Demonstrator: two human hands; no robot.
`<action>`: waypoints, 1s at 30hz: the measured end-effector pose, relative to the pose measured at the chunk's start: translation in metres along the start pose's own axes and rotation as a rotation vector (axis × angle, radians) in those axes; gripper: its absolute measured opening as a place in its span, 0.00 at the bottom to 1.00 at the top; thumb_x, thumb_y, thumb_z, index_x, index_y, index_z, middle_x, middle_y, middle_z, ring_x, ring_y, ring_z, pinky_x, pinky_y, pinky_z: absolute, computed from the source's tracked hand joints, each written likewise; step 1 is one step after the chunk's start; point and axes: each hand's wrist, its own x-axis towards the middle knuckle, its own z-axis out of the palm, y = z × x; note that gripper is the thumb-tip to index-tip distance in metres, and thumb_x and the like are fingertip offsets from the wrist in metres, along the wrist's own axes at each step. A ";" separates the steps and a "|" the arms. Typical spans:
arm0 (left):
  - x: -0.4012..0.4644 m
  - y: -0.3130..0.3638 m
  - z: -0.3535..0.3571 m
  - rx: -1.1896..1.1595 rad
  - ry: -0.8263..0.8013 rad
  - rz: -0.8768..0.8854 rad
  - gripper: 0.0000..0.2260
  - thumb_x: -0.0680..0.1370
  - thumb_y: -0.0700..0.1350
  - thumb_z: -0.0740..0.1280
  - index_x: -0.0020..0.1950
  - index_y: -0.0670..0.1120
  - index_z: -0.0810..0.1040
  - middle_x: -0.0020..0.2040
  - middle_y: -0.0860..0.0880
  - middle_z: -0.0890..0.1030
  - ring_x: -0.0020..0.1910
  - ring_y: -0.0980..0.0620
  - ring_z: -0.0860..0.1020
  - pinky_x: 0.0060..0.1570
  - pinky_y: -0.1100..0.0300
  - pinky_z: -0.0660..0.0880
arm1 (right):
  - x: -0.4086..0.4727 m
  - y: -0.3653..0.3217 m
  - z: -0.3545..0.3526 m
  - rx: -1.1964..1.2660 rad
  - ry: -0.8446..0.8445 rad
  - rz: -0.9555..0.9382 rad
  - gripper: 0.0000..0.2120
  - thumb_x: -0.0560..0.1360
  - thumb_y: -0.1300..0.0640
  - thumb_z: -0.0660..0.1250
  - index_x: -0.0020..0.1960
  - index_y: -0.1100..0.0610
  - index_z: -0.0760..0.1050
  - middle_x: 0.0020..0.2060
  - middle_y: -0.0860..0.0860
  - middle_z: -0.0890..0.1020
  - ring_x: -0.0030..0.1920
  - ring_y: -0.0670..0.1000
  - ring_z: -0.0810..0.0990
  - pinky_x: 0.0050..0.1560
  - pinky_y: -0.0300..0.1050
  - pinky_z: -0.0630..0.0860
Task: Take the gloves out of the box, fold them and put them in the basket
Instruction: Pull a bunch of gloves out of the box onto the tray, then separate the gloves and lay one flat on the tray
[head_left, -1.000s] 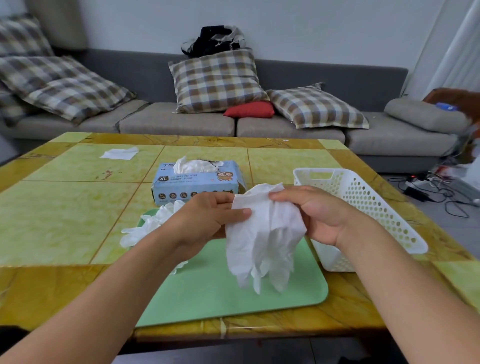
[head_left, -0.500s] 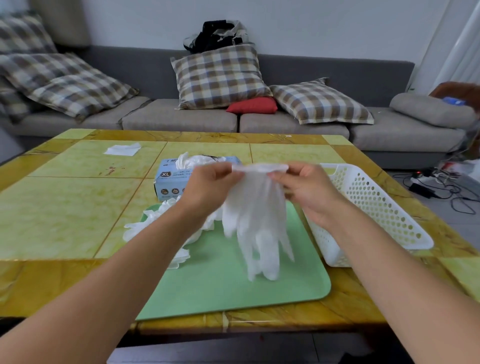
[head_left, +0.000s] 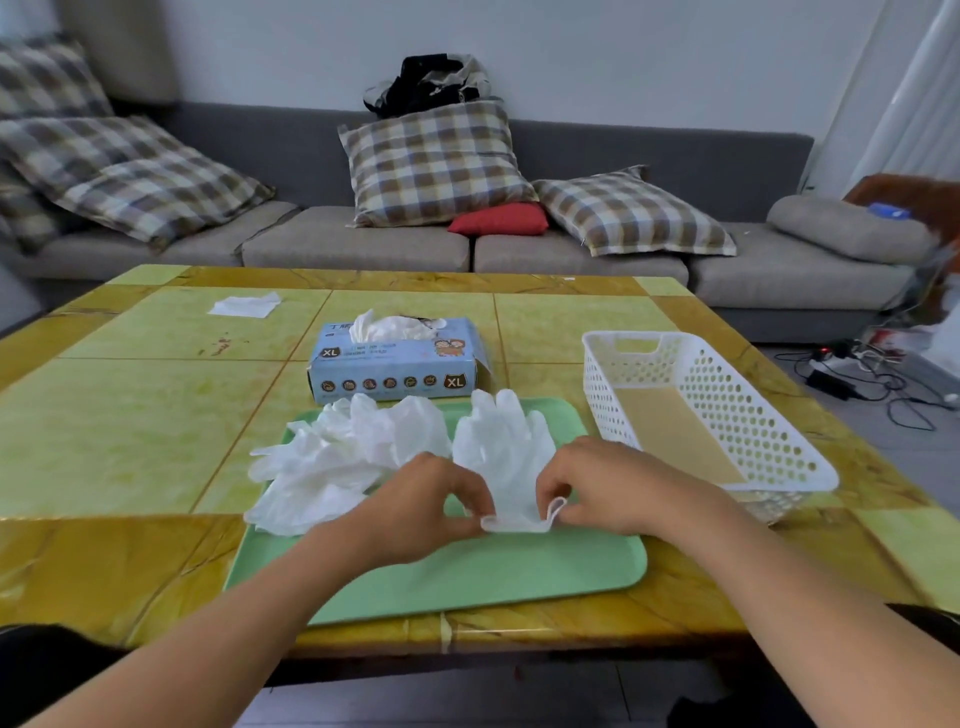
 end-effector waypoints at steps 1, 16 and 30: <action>-0.003 0.000 0.004 0.031 -0.063 0.012 0.04 0.73 0.47 0.77 0.47 0.51 0.86 0.44 0.59 0.86 0.45 0.63 0.82 0.52 0.63 0.77 | -0.001 -0.005 0.003 -0.023 -0.067 0.007 0.06 0.72 0.56 0.71 0.46 0.47 0.84 0.42 0.43 0.84 0.45 0.47 0.82 0.47 0.54 0.82; 0.013 -0.008 0.007 0.471 -0.124 -0.114 0.29 0.76 0.68 0.65 0.70 0.51 0.75 0.67 0.54 0.75 0.64 0.50 0.75 0.61 0.55 0.72 | 0.044 -0.017 0.017 0.048 -0.069 0.048 0.55 0.63 0.32 0.78 0.81 0.51 0.57 0.80 0.44 0.56 0.80 0.47 0.54 0.77 0.45 0.56; 0.009 -0.008 0.011 0.509 -0.147 -0.070 0.29 0.79 0.66 0.61 0.75 0.52 0.68 0.74 0.53 0.67 0.66 0.47 0.71 0.64 0.50 0.70 | 0.140 -0.018 -0.009 0.481 0.229 0.338 0.07 0.71 0.64 0.77 0.45 0.55 0.83 0.37 0.47 0.80 0.40 0.47 0.78 0.42 0.41 0.73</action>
